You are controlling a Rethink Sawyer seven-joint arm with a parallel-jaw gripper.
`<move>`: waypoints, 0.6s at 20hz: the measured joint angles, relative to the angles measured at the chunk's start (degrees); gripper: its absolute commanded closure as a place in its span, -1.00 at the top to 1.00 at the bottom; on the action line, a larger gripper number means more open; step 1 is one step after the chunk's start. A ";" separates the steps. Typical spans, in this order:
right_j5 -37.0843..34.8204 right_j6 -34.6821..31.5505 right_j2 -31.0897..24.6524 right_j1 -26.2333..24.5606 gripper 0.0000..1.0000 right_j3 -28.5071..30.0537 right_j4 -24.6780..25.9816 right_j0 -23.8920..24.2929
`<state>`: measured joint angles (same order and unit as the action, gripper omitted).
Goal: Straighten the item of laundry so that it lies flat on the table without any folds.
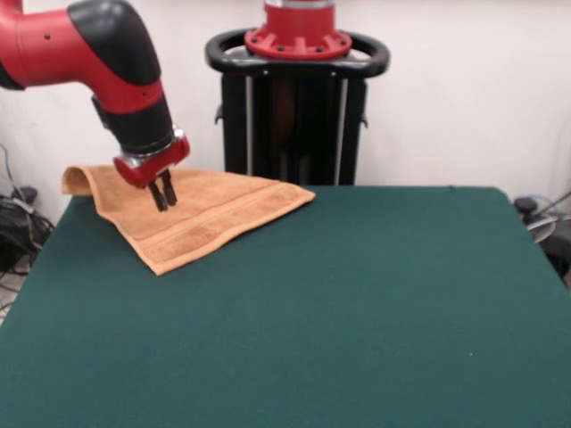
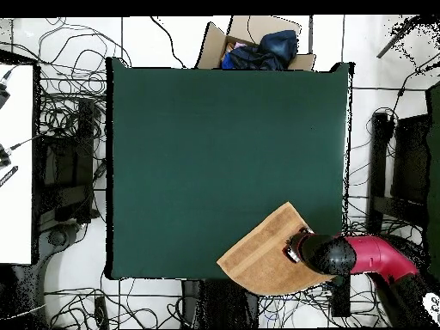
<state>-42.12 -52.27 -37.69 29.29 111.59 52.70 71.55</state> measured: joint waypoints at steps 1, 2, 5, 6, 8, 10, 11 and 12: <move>0.00 0.00 0.12 -0.36 -1.00 -0.09 0.25 0.00; 0.00 0.00 0.58 -1.27 -1.00 -0.35 1.16 -0.01; 0.00 0.00 1.17 -1.97 -1.00 -0.64 2.14 0.01; 0.02 0.00 1.55 -2.45 -1.00 -0.88 2.78 0.01; 0.43 0.00 2.37 -3.54 -1.00 -1.46 4.31 0.00; 0.69 0.00 2.70 -3.82 -1.00 -1.63 4.78 0.01; 1.17 0.00 2.94 -4.07 -1.00 -1.73 5.15 0.05; 1.32 0.00 2.94 -4.08 -1.00 -1.72 5.15 0.06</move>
<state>-40.80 -52.27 -34.75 25.21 109.87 57.85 71.62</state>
